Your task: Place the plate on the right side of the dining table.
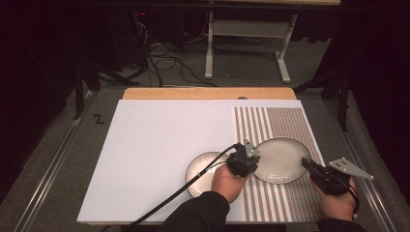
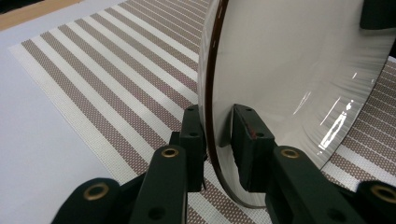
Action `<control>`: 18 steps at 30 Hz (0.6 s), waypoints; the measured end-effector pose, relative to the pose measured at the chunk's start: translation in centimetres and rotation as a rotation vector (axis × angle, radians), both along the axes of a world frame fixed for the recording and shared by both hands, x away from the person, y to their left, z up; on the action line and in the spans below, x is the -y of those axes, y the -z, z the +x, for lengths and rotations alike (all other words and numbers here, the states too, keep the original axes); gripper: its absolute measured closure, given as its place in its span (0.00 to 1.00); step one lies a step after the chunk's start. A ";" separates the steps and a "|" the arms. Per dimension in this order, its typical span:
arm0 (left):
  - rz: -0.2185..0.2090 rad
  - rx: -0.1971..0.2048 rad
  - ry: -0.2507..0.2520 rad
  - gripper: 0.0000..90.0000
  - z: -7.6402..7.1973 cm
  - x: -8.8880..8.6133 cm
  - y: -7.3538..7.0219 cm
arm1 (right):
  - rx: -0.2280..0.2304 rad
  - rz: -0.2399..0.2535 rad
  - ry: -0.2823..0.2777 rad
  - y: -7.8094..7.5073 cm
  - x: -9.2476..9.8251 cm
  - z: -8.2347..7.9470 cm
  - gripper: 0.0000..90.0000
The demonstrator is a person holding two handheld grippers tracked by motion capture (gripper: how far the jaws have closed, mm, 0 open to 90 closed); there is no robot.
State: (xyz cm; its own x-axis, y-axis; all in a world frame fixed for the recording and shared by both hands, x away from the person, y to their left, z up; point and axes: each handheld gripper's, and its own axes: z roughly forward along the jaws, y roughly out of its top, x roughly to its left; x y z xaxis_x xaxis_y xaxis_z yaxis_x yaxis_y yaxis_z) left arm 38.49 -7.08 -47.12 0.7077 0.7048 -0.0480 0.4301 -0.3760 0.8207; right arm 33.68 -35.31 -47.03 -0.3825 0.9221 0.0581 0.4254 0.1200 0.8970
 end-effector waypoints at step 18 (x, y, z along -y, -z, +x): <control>-0.069 0.035 -0.019 0.54 -0.5 -1.6 -1.0 | -0.005 -0.023 0.015 0.1 -0.1 0.0 0.93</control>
